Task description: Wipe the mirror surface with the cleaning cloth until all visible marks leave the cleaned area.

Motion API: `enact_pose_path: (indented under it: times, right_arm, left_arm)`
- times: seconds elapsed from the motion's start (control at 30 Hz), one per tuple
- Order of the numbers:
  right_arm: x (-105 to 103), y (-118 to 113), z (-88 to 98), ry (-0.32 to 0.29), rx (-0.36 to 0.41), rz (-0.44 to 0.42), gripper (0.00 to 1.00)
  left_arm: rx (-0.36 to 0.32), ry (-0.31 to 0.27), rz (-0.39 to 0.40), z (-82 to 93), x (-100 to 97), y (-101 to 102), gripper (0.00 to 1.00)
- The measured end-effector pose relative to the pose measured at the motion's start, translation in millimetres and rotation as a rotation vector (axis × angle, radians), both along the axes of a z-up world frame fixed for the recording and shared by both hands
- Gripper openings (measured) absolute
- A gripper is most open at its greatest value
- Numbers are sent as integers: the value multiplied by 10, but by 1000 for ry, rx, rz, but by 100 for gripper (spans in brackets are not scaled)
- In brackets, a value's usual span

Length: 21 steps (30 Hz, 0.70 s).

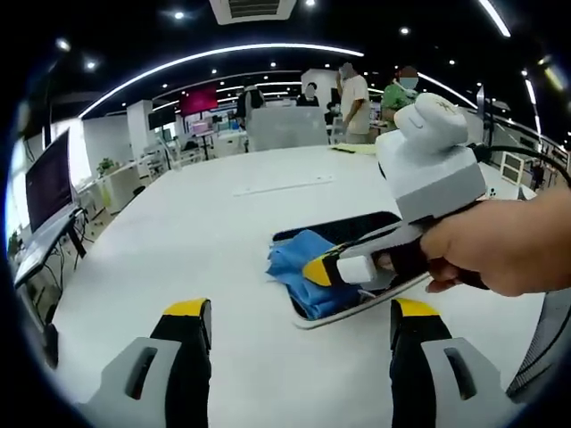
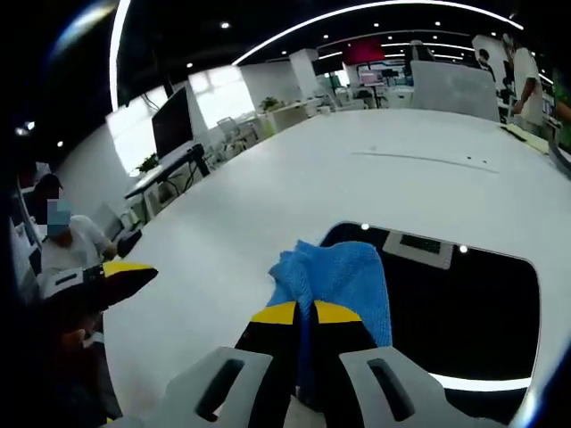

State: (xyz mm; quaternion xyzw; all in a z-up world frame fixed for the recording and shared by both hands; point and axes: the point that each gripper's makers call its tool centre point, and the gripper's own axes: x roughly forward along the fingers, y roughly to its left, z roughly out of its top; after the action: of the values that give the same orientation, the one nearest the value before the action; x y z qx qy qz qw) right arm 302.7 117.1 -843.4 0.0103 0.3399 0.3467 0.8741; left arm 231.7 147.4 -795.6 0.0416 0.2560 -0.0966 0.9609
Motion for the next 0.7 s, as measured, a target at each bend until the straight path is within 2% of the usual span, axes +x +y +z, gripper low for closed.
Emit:
enact_pose_path:
  times: [0.3,0.7]
  right_arm:
    - [-56,-6,6,-31,-12,13,1]
    - [-55,-7,15,-32,-17,15,1]
  left_arm:
    - [3,2,-9,9,-17,-25,83]
    - [4,9,-13,-11,-19,-36,83]
